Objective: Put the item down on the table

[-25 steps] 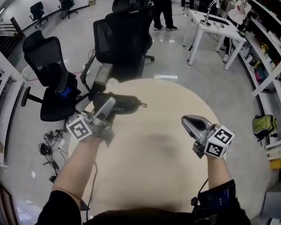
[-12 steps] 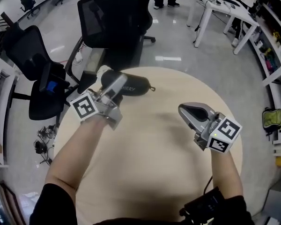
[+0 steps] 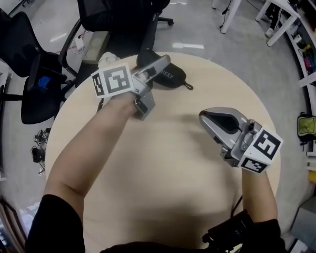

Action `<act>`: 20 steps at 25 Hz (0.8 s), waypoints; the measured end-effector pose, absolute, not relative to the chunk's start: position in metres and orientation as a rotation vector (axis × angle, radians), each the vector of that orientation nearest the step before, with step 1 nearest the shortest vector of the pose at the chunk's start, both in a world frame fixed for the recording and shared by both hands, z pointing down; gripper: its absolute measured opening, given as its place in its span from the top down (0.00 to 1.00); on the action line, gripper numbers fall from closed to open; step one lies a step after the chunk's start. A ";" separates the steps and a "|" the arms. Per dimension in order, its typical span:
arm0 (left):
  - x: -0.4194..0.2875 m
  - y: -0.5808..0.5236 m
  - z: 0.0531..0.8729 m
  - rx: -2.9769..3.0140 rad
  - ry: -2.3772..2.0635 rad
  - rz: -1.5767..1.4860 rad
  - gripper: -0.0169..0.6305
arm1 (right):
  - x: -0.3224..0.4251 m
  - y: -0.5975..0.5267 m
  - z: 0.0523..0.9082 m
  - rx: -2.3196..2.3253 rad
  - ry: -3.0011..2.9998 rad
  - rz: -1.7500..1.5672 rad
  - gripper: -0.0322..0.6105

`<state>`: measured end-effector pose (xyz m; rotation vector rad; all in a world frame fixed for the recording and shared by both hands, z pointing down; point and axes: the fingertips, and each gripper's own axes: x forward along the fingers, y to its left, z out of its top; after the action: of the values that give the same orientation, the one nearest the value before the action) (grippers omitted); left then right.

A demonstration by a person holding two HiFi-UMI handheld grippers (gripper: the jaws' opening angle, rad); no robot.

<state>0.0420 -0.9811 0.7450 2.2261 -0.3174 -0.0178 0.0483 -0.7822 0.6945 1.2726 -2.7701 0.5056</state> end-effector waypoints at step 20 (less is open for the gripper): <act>-0.001 -1.032 0.768 2.478 -0.748 0.364 0.21 | 0.043 -0.777 0.696 1.275 -2.788 0.509 0.93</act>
<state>-0.0013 -1.0317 0.7678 2.4777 -0.7484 0.3637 0.0434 -0.7772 0.6959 1.2750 -2.7877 0.5086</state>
